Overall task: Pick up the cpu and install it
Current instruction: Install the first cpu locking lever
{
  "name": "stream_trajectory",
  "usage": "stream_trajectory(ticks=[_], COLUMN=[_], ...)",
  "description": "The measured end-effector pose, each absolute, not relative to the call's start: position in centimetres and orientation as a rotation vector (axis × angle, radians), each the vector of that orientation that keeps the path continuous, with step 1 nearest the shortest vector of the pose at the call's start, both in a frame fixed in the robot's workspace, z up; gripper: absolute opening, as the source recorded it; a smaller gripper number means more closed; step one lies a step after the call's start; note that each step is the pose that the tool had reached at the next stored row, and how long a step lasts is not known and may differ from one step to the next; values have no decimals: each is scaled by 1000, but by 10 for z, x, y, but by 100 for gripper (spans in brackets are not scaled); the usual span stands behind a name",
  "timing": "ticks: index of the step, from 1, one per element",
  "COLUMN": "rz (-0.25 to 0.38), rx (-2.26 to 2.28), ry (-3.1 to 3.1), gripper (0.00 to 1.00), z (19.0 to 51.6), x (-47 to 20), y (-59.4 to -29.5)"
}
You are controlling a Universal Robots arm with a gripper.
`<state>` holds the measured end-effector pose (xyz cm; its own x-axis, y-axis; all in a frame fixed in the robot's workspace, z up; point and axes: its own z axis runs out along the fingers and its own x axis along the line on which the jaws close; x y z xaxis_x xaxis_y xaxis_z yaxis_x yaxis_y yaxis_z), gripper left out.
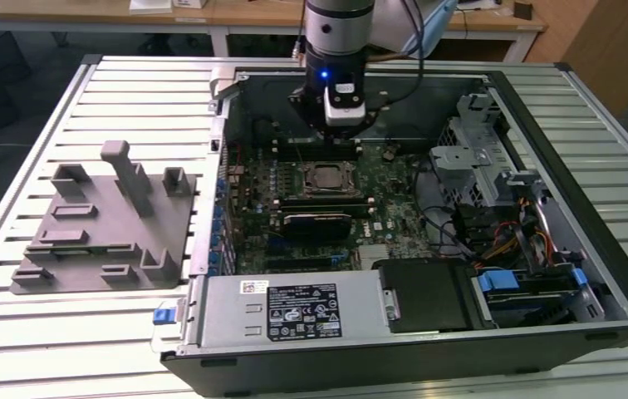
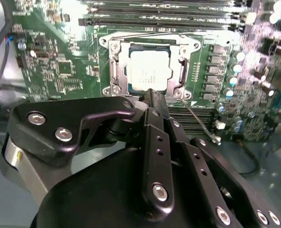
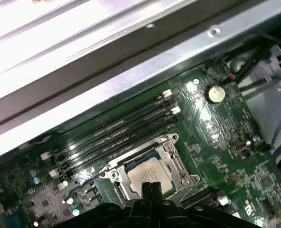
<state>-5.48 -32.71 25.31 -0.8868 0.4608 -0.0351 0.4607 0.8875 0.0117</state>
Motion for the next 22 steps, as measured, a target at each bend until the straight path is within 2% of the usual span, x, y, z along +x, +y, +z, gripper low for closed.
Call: stream_trajectory(ticks=[22], rz=[11], rx=[219], ry=[3110], gripper=[11], z=[252], x=[-55], y=[-327])
